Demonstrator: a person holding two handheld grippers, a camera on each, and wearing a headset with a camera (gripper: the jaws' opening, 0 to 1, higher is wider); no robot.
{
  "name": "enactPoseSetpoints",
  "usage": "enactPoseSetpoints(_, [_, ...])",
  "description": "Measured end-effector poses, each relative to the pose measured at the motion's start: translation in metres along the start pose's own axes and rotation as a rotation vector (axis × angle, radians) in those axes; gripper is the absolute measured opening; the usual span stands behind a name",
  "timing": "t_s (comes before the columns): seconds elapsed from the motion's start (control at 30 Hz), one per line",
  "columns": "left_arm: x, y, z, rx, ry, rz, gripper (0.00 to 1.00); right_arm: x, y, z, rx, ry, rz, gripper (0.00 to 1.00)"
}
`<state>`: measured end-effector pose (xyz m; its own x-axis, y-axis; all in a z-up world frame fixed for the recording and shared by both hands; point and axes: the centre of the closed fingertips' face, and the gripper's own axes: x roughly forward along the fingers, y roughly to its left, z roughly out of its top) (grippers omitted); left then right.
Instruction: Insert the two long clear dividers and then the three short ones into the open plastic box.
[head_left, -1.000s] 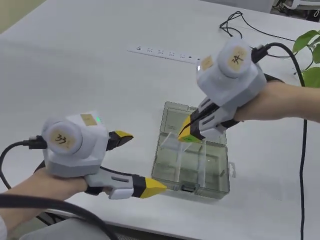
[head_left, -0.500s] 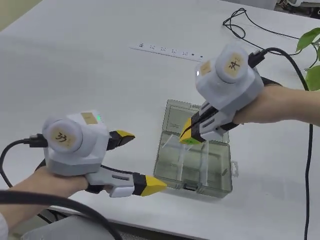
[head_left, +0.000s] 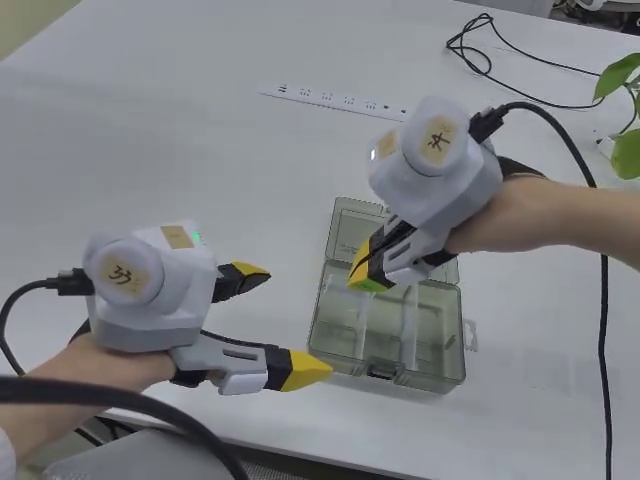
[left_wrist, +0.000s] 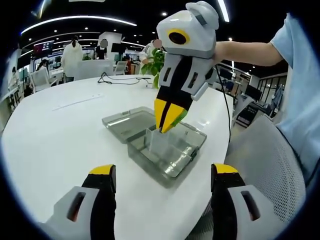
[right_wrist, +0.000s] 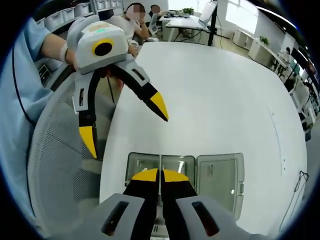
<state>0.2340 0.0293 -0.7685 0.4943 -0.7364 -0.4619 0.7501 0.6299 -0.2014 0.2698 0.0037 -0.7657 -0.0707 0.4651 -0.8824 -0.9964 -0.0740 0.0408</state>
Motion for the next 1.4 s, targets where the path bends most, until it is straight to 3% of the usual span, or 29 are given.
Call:
enactPoseSetpoints(0.9, [0.001, -0.001, -0.004, -0.006, 0.008, -0.008, 0.77, 0.022, -0.001, -0.008, 0.033, 0.019, -0.013, 0.02])
enactPoseSetpoints(1.4, [0.001, -0.001, -0.003, -0.004, 0.007, -0.009, 0.77, 0.036, 0.000, -0.015, 0.038, 0.073, 0.006, 0.02])
